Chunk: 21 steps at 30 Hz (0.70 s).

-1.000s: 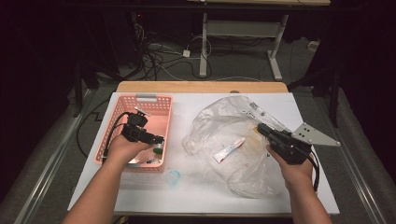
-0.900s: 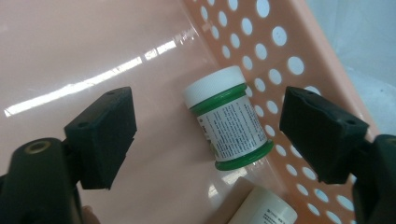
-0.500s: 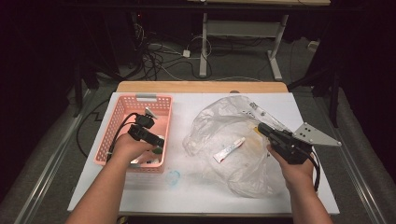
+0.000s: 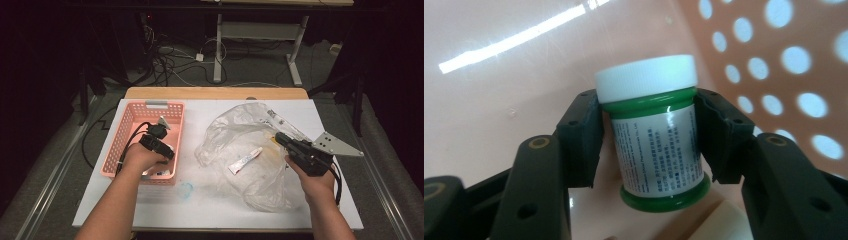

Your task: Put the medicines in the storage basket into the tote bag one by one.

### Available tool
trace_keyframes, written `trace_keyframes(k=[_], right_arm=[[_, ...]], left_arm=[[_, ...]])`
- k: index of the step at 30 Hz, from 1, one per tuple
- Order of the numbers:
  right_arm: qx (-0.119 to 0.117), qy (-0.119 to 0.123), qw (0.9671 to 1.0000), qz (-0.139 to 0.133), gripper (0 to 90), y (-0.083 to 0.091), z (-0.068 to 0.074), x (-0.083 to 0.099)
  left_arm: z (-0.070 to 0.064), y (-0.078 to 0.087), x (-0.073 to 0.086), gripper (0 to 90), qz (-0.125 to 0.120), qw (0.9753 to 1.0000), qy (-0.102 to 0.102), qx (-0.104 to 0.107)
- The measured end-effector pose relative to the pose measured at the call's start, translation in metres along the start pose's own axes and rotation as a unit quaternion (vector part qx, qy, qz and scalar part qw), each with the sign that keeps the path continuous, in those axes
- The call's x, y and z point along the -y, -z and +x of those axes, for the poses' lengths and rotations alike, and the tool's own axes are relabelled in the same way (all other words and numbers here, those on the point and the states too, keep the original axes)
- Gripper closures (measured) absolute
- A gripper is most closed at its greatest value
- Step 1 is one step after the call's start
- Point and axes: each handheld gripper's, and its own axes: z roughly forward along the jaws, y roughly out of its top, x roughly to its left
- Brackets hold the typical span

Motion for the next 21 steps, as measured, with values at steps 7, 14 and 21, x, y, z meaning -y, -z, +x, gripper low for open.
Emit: trace_keyframes(k=[7,14,21], right_arm=[[0.000,0.000,1.0000,0.000,90.0,0.000,-0.001,0.000],[0.002,0.002,1.0000,-0.003,90.0,0.002,0.000,-0.001],[0.002,0.002,1.0000,-0.003,90.0,0.001,0.000,-0.001]], left_arm=[[-0.002,-0.001,0.000,53.7,-0.004,0.9999,-0.005,-0.013],[-0.003,0.006,0.003,53.9,-0.026,0.9995,-0.018,-0.011],[-0.008,0.021,0.010,53.9,-0.064,0.9974,-0.028,-0.015]])
